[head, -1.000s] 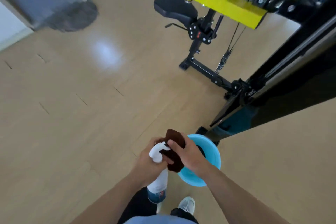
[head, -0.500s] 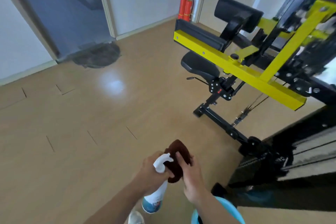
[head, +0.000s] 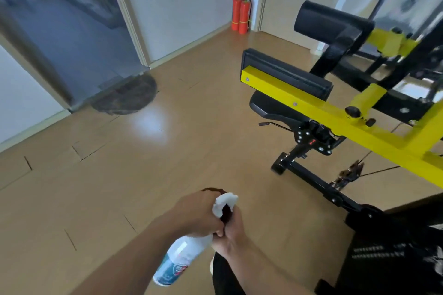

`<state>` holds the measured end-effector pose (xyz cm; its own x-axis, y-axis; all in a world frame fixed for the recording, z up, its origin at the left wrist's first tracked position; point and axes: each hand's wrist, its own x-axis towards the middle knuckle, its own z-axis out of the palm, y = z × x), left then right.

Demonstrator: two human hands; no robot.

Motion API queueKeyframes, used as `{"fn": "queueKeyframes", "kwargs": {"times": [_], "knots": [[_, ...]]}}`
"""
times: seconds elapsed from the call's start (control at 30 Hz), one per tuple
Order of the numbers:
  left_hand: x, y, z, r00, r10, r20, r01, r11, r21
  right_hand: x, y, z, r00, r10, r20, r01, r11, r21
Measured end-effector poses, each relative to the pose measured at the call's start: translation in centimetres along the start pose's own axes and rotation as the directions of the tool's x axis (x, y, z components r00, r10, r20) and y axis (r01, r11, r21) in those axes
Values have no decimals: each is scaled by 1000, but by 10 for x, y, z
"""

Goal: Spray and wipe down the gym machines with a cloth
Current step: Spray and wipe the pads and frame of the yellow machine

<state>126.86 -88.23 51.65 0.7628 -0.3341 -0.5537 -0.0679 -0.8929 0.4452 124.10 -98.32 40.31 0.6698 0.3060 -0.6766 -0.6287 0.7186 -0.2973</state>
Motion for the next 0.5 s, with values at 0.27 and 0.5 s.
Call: {"fn": "queueKeyframes", "kwargs": {"times": [0.27, 0.5], "knots": [[92, -44, -138, 908, -249, -338, 56, 869, -491, 142, -148, 132, 960, -197, 200, 177, 977, 116], [180, -88, -267, 682, -463, -567, -11, 768, -640, 220, -269, 228, 776, -246, 581, 143, 966, 217]]}}
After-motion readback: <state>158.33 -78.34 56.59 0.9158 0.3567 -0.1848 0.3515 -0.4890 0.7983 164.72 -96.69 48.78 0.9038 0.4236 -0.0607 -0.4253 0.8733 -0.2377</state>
